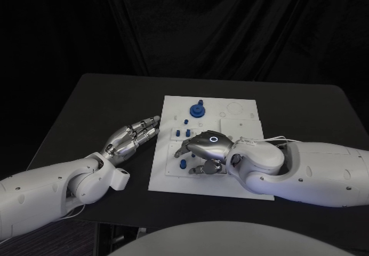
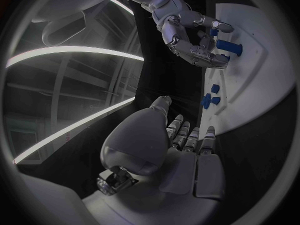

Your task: Assemble the parts on the task board

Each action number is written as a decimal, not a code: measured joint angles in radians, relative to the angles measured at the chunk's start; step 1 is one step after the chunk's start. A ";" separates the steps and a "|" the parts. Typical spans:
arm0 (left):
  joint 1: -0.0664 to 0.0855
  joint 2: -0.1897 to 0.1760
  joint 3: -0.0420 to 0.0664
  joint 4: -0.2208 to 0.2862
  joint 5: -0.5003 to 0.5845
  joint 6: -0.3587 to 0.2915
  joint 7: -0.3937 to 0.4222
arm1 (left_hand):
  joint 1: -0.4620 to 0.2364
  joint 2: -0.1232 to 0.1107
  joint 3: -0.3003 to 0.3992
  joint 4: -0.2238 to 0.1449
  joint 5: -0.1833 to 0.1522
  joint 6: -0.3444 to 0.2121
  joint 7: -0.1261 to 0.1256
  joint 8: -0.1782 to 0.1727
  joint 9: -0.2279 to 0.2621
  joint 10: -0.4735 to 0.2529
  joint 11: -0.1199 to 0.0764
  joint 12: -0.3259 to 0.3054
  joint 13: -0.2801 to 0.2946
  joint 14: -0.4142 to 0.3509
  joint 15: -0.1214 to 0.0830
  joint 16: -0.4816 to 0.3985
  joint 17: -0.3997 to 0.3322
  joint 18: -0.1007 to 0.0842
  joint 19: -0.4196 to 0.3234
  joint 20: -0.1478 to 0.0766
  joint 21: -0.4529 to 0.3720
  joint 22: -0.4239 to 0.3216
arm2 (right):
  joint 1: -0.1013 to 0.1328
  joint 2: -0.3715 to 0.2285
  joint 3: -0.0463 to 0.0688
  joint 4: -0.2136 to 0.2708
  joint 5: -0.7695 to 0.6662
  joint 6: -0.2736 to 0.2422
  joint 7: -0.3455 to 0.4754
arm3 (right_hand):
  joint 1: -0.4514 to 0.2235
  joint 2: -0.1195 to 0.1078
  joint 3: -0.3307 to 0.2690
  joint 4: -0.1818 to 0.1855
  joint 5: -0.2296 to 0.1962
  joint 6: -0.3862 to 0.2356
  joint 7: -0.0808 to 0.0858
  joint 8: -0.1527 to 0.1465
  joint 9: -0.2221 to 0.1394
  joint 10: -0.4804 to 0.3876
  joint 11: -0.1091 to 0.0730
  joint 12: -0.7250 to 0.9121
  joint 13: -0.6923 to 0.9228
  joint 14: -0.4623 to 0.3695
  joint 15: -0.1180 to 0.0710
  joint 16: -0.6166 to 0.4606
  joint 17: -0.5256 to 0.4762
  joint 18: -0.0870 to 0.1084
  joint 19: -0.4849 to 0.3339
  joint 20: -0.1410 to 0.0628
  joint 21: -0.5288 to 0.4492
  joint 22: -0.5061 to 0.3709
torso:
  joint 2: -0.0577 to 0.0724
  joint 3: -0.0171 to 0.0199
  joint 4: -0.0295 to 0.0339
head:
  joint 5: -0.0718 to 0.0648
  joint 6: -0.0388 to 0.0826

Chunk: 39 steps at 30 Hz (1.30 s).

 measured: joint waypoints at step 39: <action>-0.001 -0.019 0.000 0.028 0.015 -0.014 0.000 | -0.002 -0.002 0.032 0.001 0.033 0.041 0.010 0.004 0.004 0.004 0.004 0.044 0.004 -0.001 0.001 0.004 0.001 0.008 0.004 0.004 0.000 0.001 | 0.071 -0.486 -0.016 0.173 0.187 -0.123 -0.195 | -0.372 0.073 0.066 0.027 0.136 0.201 -0.029 0.431 0.345 0.845 -0.166 1.099 1.106 0.150 -0.127 0.250 0.271 -0.073 0.203 -0.115 0.538 0.000 | 0.002 -0.0018 0.0016 | -0.098 0.000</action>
